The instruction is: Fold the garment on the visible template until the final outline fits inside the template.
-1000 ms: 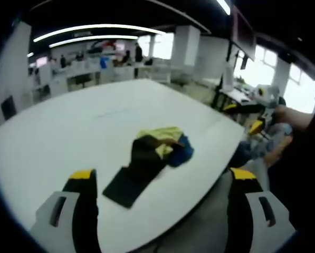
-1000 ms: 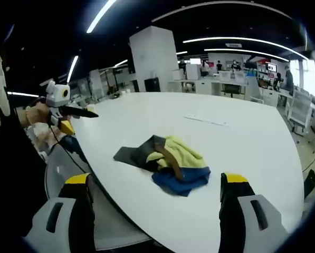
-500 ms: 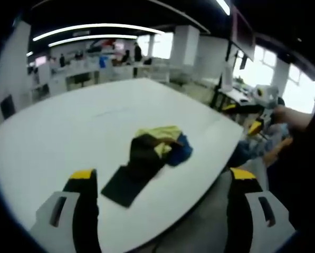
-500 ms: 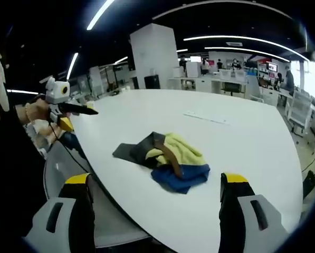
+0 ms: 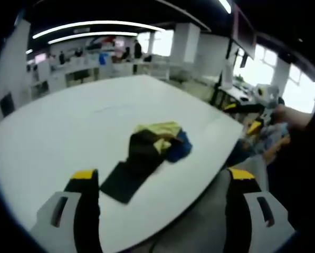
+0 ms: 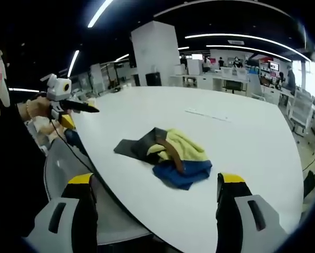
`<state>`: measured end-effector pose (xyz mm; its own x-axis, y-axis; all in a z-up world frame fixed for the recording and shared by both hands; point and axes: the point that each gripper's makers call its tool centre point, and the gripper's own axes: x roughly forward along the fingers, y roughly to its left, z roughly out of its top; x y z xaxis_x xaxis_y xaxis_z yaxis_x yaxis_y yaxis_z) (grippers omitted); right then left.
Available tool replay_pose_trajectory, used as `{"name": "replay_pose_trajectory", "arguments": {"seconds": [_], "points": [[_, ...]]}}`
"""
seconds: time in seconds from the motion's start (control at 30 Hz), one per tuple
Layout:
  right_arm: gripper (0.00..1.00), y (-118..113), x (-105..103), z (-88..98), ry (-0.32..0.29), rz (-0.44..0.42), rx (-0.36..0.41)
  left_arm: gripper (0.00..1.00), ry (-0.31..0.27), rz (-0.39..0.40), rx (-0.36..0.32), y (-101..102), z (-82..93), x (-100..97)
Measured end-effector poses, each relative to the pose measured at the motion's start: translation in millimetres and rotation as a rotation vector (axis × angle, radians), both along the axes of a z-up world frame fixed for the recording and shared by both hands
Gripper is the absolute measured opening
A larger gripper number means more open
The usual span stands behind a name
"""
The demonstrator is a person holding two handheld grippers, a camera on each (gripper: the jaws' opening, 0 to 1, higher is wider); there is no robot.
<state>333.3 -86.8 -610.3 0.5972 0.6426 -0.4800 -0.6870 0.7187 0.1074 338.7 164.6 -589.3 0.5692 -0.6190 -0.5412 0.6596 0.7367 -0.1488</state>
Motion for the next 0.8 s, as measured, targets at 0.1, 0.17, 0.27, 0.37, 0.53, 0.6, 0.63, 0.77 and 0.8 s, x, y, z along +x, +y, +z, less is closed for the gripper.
{"name": "replay_pose_trajectory", "arguments": {"seconds": [0.1, 0.17, 0.27, 0.37, 0.53, 0.6, 0.63, 0.77, 0.8], "points": [[0.93, -0.6, -0.4, -0.6, 0.001, 0.000, -0.004, 0.96, 0.005, -0.002, -0.001, 0.0, -2.4, 1.1], [0.91, -0.8, -0.5, 0.0, -0.001, 0.004, -0.004, 0.96, 0.005, -0.004, -0.002, -0.2, -3.3, 2.0], [0.87, -1.8, 0.8, 1.1, -0.014, 0.005, -0.011, 0.95, 0.007, -0.005, -0.001, 0.1, -4.9, 3.2], [0.86, -1.0, 1.1, 1.1, -0.011, 0.005, -0.008, 0.95, 0.008, -0.005, -0.006, 0.3, -6.2, 4.1], [0.84, -1.3, 2.3, 0.3, -0.018, 0.006, -0.016, 0.94, 0.013, -0.001, -0.019, -0.1, -7.9, 4.4], [0.81, -1.7, 2.8, -0.2, -0.017, 0.008, -0.016, 0.94, 0.015, -0.001, -0.018, 0.1, -9.6, 5.0], [0.81, -2.1, 3.5, -0.8, -0.016, 0.005, -0.016, 0.94, 0.016, -0.001, -0.018, 0.0, -10.3, 5.5], [0.79, -2.9, 6.2, -2.7, -0.021, 0.004, -0.028, 0.89, 0.019, -0.004, -0.018, -0.5, -12.5, 8.1], [0.78, -2.9, 7.3, -3.6, -0.023, 0.005, -0.033, 0.88, 0.020, -0.007, -0.019, -1.2, -12.9, 8.7]]}}
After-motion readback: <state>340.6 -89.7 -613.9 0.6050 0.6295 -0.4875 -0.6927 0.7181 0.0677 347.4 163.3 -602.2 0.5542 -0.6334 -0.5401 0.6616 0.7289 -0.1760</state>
